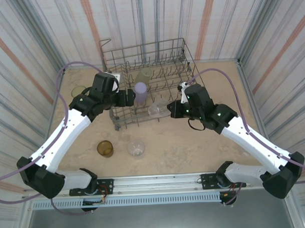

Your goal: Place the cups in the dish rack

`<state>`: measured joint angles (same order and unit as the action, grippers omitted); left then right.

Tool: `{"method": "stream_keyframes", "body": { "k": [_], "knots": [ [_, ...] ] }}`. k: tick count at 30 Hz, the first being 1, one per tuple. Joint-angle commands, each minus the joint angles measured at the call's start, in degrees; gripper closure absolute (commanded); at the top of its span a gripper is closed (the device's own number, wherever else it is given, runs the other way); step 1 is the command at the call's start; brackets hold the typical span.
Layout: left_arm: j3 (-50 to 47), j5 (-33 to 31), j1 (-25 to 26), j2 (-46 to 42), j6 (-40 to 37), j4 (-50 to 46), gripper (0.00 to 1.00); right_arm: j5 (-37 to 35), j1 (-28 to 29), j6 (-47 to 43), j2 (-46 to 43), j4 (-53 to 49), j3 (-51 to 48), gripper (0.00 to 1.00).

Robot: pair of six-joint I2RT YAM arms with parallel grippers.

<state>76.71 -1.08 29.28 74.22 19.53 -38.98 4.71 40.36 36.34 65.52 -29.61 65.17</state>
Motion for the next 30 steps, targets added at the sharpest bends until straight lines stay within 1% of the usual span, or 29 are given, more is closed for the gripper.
{"method": "stream_keyframes", "body": {
  "k": [1,7,13,18,20,27,30],
  "knots": [
    [2.65,0.98,-0.93,1.16,-0.4,-0.74,0.01,4.01,-2.75,-2.1,1.95,1.65,3.07,1.0],
    [5.12,5.88,-4.24,3.63,2.8,0.13,0.01,10.16,-8.91,-1.97,6.06,6.29,4.0,1.0],
    [9.89,11.6,-6.73,8.45,6.56,0.61,0.01,15.24,-13.88,-0.68,9.51,12.21,3.67,1.0],
    [15.09,18.55,-7.89,12.89,11.54,2.45,0.01,22.04,-17.88,4.07,11.71,24.01,0.65,1.0],
    [16.29,20.75,-8.01,14.01,13.85,4.0,0.01,23.6,-18.83,5.51,12.51,27.84,-0.06,1.0],
    [16.67,24.72,-8.36,15.93,21.89,11.17,0.01,26.84,-20.73,10.4,15.77,39.63,-2.16,1.0],
    [16.39,25.73,-8.36,16.59,25.55,14.4,0.01,28.14,-20.95,13.76,17.3,46.88,-3.62,1.0]
  ]
}}
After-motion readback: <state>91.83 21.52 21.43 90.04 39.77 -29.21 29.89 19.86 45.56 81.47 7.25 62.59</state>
